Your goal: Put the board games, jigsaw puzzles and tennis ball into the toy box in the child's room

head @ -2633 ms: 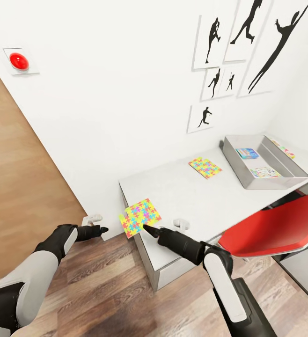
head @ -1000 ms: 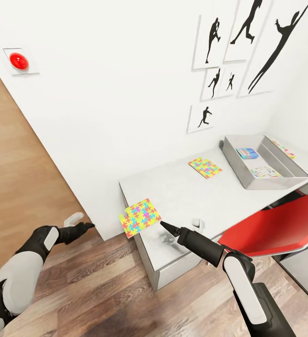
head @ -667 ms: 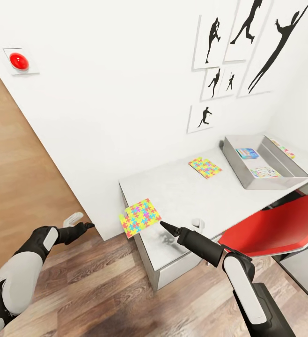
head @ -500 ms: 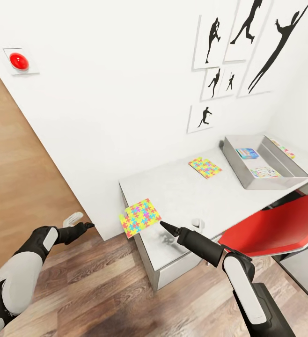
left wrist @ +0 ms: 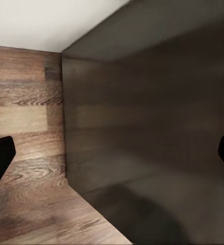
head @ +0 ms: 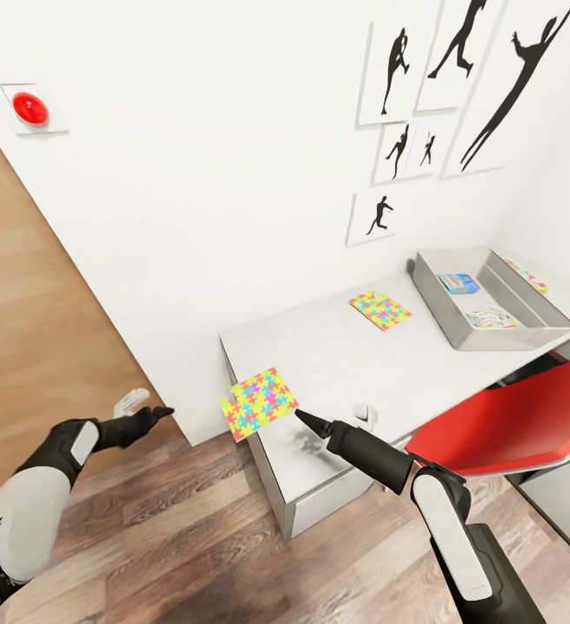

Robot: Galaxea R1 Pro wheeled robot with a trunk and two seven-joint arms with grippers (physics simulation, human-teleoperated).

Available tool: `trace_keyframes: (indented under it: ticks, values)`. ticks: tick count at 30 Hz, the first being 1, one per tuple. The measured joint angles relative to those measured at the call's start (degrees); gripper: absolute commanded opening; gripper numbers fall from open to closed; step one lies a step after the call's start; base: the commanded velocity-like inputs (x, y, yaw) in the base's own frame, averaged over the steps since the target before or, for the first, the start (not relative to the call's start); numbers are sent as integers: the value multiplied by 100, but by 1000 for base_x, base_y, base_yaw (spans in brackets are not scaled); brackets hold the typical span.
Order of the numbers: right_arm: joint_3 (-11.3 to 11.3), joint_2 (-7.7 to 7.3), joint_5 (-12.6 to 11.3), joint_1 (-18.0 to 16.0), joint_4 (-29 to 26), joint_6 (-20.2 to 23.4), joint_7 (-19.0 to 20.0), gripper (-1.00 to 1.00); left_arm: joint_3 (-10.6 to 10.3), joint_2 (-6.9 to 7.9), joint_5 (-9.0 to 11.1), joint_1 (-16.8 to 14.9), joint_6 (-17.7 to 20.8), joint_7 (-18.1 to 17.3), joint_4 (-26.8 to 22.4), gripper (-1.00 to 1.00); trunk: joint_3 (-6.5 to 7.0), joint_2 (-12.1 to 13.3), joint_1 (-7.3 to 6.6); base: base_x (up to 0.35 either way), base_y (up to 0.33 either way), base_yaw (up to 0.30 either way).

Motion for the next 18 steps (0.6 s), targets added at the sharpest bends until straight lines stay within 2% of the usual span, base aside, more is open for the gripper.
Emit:
trace_keyframes:
  ticks: [6, 10, 15, 18]
  values:
    - [14, -12, -19, 0, -52, 30, 22, 100, 2, 179, 4, 0, 29, -602, 10, 100, -108, -241, 132, 0, 0, 0]
    - [16, -19, -30, 0, -66, 62, 246, 100, 6, 343, 23, 0, 47, -1042, 24, 100, -180, -402, 220, 0, 0, 0]
    - [-1, 8, -27, 0, -71, 74, 757, 100, 14, 573, 50, 6, 190, -1787, 35, 100, -271, -604, 330, 0, 0, 0]
    - [-4, 14, -23, 0, -71, 75, 853, 100, 51, 636, 55, 8, 296, -2044, 36, 100, -325, -724, 396, 0, 0, 0]
